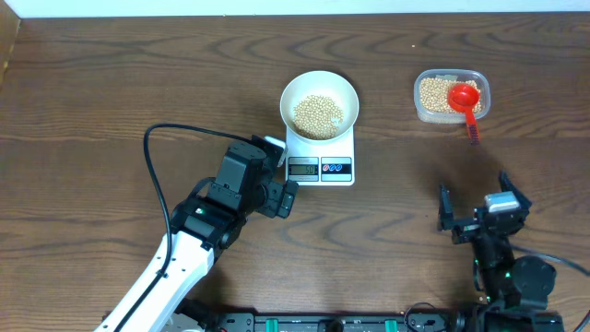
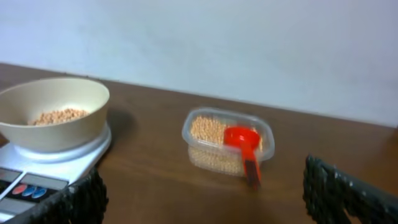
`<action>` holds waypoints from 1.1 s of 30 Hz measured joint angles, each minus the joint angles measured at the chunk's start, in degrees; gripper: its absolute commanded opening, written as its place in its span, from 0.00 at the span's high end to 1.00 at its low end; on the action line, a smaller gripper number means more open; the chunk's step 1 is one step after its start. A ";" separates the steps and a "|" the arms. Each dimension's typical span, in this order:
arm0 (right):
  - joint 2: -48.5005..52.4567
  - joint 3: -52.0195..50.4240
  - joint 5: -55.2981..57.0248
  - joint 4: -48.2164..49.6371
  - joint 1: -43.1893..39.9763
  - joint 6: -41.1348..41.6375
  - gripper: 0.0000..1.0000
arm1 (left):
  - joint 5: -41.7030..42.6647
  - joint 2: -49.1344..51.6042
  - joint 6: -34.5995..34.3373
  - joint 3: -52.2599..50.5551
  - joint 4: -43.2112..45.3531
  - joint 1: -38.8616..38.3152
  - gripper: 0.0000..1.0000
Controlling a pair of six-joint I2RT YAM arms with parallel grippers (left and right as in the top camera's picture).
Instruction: Scoop item into bowl and weigh 50g on scale
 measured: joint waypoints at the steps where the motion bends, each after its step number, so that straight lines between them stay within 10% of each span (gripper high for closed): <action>1: -0.90 -1.42 -0.13 1.33 0.00 0.00 0.01 | 0.00 0.00 0.00 0.00 -0.04 0.00 0.07; 33: -4.72 -5.42 -0.57 0.26 0.70 0.00 0.01 | 0.00 0.00 0.00 0.00 -0.02 0.00 0.07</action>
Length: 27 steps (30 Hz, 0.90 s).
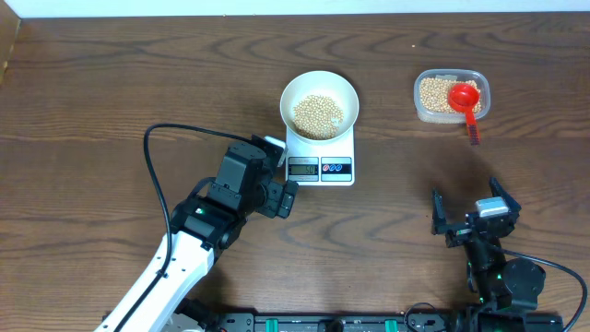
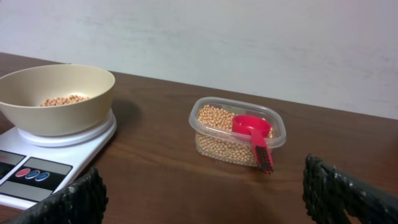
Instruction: Scoop item into bowl and weigh 50g on scale
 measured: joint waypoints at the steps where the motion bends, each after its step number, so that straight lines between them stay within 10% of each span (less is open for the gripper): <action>1: 0.00 0.00 0.00 0.00 0.00 0.00 0.01 | -0.02 0.00 0.00 0.00 0.00 0.00 0.07; 27: 0.00 0.00 0.00 0.00 0.00 0.00 0.01 | -0.09 -0.92 0.33 0.00 0.04 0.07 0.07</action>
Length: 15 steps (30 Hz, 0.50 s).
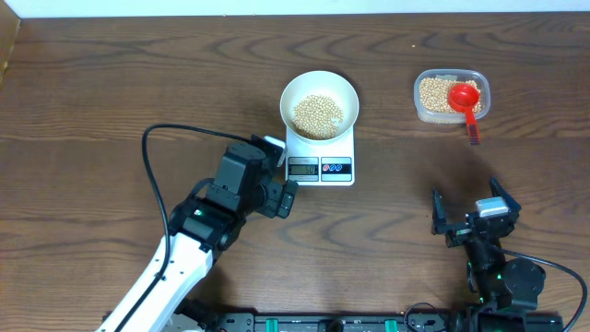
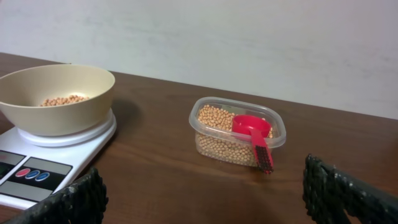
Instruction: Scoop item into bowl and weigh 50g on scale
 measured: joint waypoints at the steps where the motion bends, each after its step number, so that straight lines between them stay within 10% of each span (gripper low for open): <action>1: 0.00 0.00 0.00 -0.02 0.00 0.00 0.01 | -0.02 -0.81 0.83 0.00 0.00 0.28 0.07; 15: -0.15 0.00 -0.04 -0.07 0.00 0.00 0.01 | 8.90 -27.32 4.63 -8.92 4.37 24.76 0.07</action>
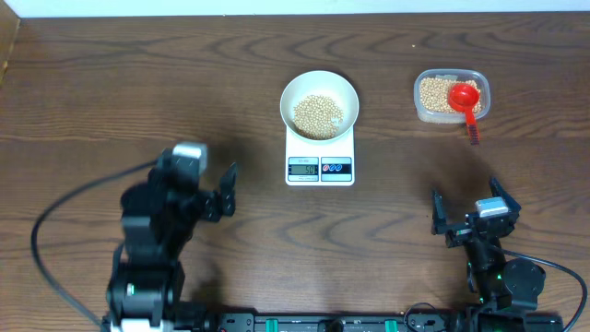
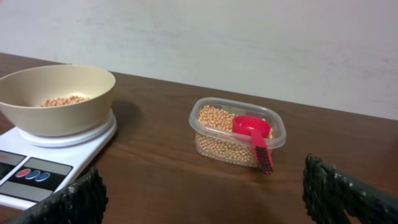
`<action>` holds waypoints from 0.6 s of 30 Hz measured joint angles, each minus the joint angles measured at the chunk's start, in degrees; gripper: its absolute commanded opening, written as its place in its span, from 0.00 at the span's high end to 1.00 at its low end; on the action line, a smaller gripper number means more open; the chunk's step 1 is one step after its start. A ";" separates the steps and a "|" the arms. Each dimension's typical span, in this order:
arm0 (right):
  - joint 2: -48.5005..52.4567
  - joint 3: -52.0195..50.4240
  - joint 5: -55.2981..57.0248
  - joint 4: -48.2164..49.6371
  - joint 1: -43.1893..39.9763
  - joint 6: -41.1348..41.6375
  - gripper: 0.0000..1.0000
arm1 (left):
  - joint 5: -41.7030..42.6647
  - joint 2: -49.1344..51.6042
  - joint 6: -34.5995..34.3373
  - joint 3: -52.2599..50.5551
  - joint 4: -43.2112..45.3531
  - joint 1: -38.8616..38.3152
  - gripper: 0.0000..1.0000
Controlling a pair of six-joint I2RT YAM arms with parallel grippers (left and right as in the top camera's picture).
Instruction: Scoop item into bowl and weigh 50g on scale
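A cream bowl partly filled with soybeans stands on the white scale; its display is too small to read. At the far right, a clear tub of soybeans holds a red scoop, its handle hanging over the near rim. My right gripper is open near the front edge, well short of the tub, with nothing between its fingers. My left gripper, blurred, sits left of the scale and looks open and empty.
Dark wooden table with a pale wall behind it in the right wrist view. A black cable trails from the left arm across the front left. A black rail runs along the front edge.
My left arm has pulled back from the scale's front left corner to the left front of the table. The right arm, bowl, scale, tub and scoop have not moved.
My left gripper stayed at the scale's front left corner through all earlier moments. The right gripper, open, shifted slightly back and left after the first moment, then held still. Now the left arm is withdrawn to the left.
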 measured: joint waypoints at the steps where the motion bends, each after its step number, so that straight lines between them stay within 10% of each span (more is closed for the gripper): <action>1: 0.00 0.00 0.02 -0.02 0.00 0.00 0.01 | 0.35 -2.71 0.00 -1.97 1.11 1.27 0.07; 18: 0.00 0.00 0.02 -0.02 0.00 0.00 0.01 | -3.23 -31.74 0.46 -32.54 21.16 7.91 0.07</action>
